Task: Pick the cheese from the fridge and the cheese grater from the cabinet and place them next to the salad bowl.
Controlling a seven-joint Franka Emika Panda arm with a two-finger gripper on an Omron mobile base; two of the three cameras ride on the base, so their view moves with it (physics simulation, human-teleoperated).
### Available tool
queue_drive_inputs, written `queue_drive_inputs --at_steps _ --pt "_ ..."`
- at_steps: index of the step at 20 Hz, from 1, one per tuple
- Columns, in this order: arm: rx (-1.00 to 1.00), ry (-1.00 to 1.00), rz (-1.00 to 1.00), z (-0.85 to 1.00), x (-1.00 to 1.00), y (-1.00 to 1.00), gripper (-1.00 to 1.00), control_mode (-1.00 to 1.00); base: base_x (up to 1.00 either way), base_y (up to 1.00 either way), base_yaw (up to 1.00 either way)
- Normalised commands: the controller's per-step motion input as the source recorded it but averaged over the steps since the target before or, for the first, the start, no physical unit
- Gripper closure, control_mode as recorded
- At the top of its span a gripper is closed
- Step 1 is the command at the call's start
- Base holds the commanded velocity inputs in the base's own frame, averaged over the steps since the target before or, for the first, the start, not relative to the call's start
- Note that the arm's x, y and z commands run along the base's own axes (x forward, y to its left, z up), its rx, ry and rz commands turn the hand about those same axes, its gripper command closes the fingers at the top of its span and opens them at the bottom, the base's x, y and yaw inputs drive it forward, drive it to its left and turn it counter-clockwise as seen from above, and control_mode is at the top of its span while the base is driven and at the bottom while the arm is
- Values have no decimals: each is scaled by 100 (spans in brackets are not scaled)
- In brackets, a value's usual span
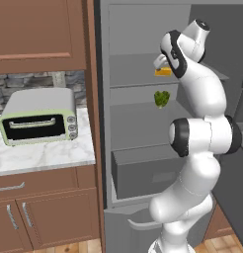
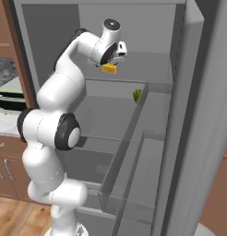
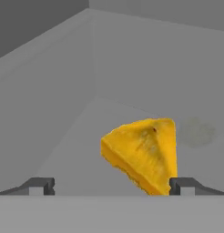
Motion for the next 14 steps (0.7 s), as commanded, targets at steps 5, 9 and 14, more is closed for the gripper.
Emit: queue_drive_inputs --at_steps 5,9,14 --pt "-5 0 1 -3 10 -4 -100 -100 0 0 0" --pt "-3 0 1 -11 14 0 -100 -100 0 0 0" --pt "-3 0 1 -13 16 -1 -100 -100 0 0 0"
